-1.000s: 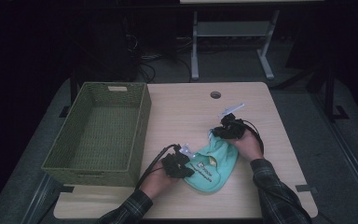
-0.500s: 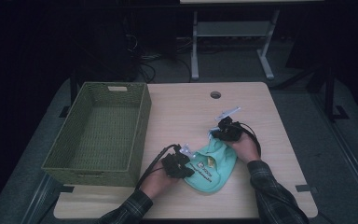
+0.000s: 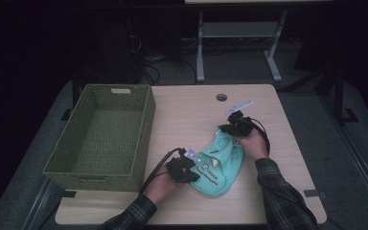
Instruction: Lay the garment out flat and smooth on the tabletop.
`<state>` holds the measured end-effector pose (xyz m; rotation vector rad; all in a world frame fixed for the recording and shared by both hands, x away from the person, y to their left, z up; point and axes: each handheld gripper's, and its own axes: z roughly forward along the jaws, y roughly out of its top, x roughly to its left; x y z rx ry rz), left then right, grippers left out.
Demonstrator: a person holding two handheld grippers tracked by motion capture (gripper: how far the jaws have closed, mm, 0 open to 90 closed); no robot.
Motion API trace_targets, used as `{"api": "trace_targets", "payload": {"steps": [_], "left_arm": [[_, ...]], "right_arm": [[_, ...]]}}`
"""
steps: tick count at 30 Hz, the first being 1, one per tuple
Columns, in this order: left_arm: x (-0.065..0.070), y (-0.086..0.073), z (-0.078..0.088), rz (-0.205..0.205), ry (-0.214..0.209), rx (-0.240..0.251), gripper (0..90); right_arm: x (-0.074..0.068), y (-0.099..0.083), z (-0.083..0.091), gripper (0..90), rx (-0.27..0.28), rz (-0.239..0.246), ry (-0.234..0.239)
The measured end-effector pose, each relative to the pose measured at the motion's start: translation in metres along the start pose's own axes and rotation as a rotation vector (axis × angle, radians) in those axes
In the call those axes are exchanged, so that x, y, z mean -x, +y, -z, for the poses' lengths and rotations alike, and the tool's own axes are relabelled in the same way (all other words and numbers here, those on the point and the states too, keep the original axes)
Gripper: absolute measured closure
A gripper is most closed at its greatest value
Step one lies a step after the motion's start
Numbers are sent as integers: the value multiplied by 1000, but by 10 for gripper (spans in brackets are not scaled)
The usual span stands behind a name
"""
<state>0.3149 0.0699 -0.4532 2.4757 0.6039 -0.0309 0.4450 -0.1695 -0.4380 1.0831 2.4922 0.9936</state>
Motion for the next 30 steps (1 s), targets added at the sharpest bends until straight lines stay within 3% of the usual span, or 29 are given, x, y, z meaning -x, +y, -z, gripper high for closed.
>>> {"api": "trace_targets", "payload": {"steps": [8,11,15,18,30], "left_arm": [[2,1,-1,-3,11,3,897],[2,1,-1,-1,8,3,897],[1,0,-1,-2,9,4,896],[1,1,0,-8,13,-3,897],[1,1,0,-12,11,-8,897]], "right_arm": [[13,4,-11,897,-6,-70,18],[13,3,-16,885,-10,-64,37],[10,3,-3,833,34,-55,32],[9,1,12,887,51,-49,35],[-4,-19,47,899,60,-24,48]]}}
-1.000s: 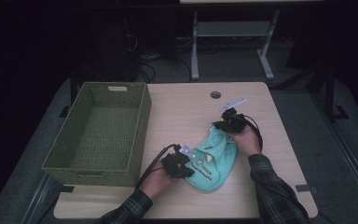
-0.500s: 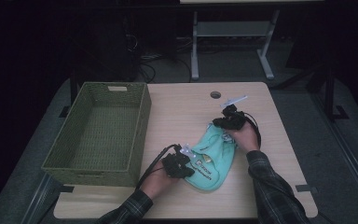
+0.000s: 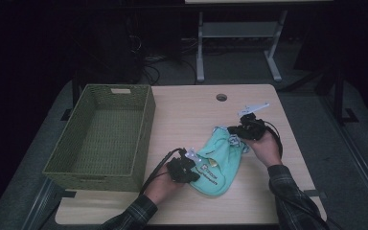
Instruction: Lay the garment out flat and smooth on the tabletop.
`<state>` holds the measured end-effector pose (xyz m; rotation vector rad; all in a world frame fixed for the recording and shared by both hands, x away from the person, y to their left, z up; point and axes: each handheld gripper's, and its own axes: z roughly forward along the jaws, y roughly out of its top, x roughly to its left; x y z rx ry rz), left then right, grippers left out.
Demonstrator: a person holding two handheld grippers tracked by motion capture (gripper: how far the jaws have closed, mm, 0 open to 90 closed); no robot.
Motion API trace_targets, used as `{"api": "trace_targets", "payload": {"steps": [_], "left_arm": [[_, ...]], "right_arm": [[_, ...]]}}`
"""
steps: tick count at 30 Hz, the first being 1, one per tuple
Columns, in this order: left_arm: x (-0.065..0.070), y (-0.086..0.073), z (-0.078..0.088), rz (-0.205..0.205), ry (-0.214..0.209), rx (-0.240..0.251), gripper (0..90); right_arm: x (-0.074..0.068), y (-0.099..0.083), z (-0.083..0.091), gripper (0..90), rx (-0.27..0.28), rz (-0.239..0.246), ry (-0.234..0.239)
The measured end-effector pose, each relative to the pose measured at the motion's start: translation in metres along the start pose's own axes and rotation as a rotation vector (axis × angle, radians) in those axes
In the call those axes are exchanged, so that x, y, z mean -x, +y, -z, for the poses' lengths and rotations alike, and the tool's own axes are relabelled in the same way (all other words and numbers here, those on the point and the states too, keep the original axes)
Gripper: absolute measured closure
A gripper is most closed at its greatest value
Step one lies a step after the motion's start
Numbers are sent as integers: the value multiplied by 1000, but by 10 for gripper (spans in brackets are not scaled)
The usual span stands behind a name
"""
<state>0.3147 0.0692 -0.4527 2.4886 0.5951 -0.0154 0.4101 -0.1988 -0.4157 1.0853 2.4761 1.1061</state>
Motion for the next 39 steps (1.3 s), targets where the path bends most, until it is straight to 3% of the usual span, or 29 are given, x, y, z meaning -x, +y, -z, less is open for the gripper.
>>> {"api": "trace_targets", "payload": {"steps": [15,21,29,32,35,39], "left_arm": [[0,0,0,7,-3,4,897],[0,0,0,9,-7,3,897],[0,0,0,10,-6,3,897],[0,1,0,15,-5,-2,897],[-2,3,0,15,-7,-16,896],[-7,9,4,47,-14,28,897]], "right_arm": [[-28,-45,25,900,5,47,-3],[-39,-65,32,900,11,33,33],[-63,-87,24,900,-39,37,83],[-70,-91,17,900,-83,62,66],[-72,-92,14,900,-96,72,59],[-71,-92,13,900,-97,73,63]]}}
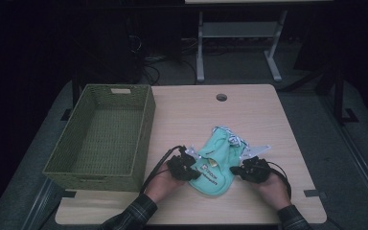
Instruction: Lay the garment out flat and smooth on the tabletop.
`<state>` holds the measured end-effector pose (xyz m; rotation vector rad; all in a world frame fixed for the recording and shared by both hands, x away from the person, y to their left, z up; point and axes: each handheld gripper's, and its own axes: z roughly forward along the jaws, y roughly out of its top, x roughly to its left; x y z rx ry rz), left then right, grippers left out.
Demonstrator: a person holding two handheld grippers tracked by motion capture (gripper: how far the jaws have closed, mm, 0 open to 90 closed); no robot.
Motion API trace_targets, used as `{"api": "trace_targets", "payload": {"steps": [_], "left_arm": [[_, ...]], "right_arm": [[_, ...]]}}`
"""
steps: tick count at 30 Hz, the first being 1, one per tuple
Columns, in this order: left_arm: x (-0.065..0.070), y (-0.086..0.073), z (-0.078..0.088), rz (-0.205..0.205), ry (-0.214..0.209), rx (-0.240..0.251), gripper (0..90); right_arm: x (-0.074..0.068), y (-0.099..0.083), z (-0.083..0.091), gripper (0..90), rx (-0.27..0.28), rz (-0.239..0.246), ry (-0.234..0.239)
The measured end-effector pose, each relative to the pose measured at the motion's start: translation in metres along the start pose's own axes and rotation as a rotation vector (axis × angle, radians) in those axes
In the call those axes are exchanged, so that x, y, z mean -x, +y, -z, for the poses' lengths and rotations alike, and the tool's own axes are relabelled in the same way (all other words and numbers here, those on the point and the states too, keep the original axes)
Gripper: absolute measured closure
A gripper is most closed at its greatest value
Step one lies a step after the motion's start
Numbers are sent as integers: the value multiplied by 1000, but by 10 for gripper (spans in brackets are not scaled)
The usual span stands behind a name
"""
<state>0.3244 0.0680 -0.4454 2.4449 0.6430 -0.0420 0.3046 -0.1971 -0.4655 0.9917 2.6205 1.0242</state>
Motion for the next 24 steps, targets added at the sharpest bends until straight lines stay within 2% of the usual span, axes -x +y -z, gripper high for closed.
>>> {"api": "trace_targets", "payload": {"steps": [1,7,8,13,17,18,20,24], "left_arm": [[-3,3,2,-9,6,-1,897],[-19,23,6,2,42,40,897],[-23,27,6,-2,46,35,897],[-43,45,-1,4,83,50,897],[-54,56,-11,24,77,73,897],[-57,58,-13,10,79,58,897],[-58,60,-22,33,71,70,896],[-59,61,-34,27,67,34,897]], "right_arm": [[0,0,0,900,0,0,2],[1,0,0,900,-3,5,5],[1,0,0,900,-3,5,5],[1,0,0,899,-3,2,8],[1,1,0,899,-6,-3,10],[2,0,0,900,-4,-1,11],[2,0,0,900,-3,-6,12],[2,0,0,899,-2,-9,14]]}}
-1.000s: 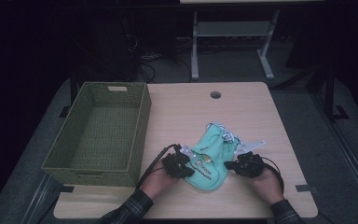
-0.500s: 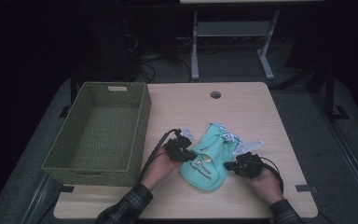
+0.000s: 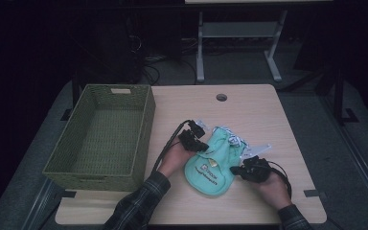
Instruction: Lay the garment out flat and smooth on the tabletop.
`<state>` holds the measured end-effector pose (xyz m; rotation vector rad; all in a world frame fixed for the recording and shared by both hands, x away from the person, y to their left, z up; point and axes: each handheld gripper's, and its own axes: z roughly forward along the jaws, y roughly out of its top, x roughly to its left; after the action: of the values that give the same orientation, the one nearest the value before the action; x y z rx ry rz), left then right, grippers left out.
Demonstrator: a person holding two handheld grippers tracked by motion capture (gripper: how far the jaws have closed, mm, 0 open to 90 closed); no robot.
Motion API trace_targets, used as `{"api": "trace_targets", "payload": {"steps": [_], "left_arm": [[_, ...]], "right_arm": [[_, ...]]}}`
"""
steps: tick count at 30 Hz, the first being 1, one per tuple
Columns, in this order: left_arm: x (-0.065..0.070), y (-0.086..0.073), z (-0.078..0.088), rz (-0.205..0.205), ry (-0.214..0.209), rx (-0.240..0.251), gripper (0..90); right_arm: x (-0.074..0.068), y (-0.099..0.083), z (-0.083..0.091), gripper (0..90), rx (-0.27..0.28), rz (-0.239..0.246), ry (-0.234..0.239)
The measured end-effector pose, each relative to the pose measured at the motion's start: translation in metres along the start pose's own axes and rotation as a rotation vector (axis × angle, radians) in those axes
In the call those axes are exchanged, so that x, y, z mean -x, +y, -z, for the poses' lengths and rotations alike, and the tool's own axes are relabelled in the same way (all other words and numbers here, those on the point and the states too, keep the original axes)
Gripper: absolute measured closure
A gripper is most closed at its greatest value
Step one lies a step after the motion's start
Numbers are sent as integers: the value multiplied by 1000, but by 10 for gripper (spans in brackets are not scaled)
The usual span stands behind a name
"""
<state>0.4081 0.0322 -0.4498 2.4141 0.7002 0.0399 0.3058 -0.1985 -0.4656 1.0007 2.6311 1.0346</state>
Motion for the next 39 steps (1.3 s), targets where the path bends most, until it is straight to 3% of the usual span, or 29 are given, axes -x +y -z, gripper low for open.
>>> {"api": "trace_targets", "payload": {"steps": [3,7,15,17,34,39], "left_arm": [[0,-2,-2,-14,19,-30,896],[0,-5,-1,-6,24,-28,897],[9,-17,8,-4,-7,-55,897],[11,-20,10,-23,-11,-70,896],[49,-39,19,-71,-60,-94,896],[60,-42,19,-90,-93,-101,896]], "right_arm": [[0,0,0,900,-2,1,0],[2,0,1,900,-6,3,3],[8,-3,4,899,-7,-10,-8],[10,-3,6,899,-11,-9,-19],[25,-6,11,900,-12,-37,-61],[27,-6,10,900,-9,-41,-76]]}}
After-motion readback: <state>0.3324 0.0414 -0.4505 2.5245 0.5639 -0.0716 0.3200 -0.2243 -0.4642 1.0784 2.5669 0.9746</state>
